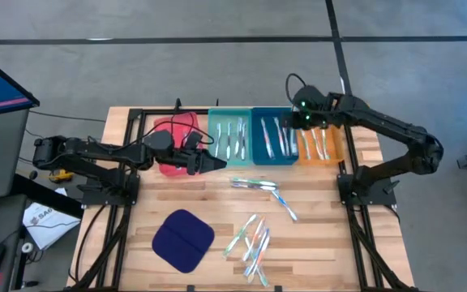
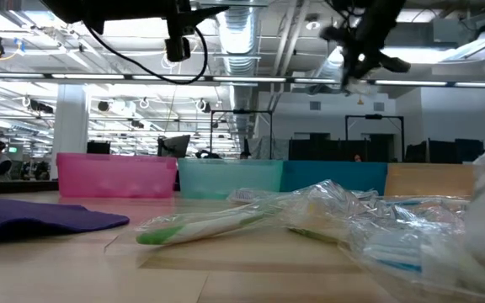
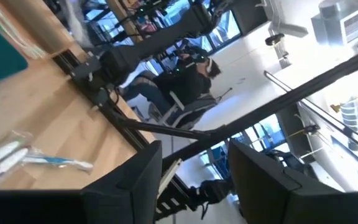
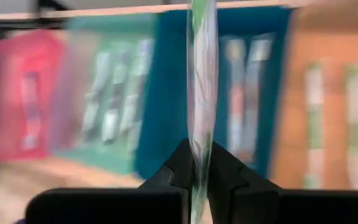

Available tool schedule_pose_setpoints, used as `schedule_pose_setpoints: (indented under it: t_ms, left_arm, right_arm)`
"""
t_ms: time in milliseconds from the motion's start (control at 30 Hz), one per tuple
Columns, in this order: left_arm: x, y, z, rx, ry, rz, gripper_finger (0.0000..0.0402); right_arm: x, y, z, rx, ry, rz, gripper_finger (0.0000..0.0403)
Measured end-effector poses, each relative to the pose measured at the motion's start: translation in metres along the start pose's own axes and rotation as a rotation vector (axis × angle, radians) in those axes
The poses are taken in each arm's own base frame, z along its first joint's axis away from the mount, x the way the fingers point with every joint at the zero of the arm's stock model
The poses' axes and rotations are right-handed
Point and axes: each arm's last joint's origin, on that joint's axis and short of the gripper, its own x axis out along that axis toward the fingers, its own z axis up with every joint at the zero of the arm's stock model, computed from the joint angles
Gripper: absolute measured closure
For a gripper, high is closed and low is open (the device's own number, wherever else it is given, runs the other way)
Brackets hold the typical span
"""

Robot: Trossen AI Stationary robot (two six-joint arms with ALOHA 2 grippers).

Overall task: Pick & Place Toothbrushes
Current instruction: Put the green toothbrush into the orange bin

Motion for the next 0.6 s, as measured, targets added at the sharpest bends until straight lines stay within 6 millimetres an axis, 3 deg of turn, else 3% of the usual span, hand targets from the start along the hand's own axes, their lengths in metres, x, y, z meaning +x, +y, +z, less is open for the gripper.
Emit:
schedule_pose_setpoints:
  t_ms: [333,600]
  left_arm:
    - [0.000,0.003,0.005,-0.003,-0.178,0.109,0.0224]
    - [-0.003,0.007,0.012,0.000,-0.265,0.158,0.0225]
  right_arm:
    - [0.008,-0.058,0.044,0.014,0.000,-0.187,0.0390]
    - [0.038,-0.075,0.056,-0.033,0.157,-0.277,0.0390]
